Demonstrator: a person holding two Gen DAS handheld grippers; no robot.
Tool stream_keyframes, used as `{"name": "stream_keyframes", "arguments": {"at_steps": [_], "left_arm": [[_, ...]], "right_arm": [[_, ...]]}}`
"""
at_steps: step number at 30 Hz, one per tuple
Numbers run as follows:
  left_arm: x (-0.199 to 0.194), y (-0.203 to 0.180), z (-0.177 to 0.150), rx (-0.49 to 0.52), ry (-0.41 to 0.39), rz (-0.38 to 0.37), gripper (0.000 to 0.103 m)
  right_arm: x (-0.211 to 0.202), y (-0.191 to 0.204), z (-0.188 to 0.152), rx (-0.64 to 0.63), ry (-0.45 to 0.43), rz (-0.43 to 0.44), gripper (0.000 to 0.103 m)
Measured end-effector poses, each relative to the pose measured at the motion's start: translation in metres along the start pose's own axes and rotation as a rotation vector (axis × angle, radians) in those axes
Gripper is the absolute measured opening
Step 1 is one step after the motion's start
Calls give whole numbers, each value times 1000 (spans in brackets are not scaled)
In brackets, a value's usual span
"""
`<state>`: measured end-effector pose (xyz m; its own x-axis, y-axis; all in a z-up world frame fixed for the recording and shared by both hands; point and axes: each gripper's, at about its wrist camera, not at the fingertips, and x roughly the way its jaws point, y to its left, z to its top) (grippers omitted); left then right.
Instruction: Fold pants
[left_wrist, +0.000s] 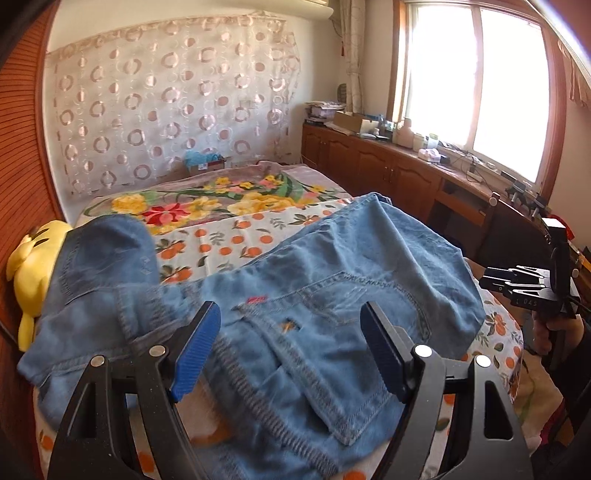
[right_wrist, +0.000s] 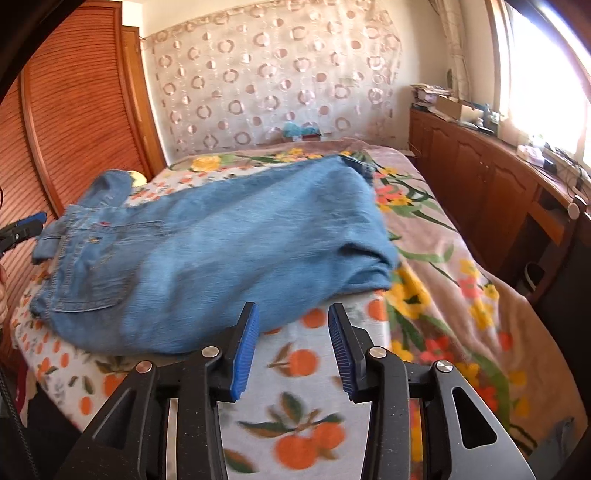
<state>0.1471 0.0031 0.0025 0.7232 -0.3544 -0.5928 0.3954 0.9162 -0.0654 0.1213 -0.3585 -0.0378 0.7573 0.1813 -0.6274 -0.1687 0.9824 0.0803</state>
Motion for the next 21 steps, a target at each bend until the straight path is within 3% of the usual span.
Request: {"name": "stream_keyframes", "arguments": {"at_steps": [9,21], "left_arm": [[63,-11,33,48,45,-13,79],[103,8,18,-16,112,-12,79]], "right_arm": [[41,-42,24,23,69,-70,41],[87,-62,63,53,88,-33,41]]}}
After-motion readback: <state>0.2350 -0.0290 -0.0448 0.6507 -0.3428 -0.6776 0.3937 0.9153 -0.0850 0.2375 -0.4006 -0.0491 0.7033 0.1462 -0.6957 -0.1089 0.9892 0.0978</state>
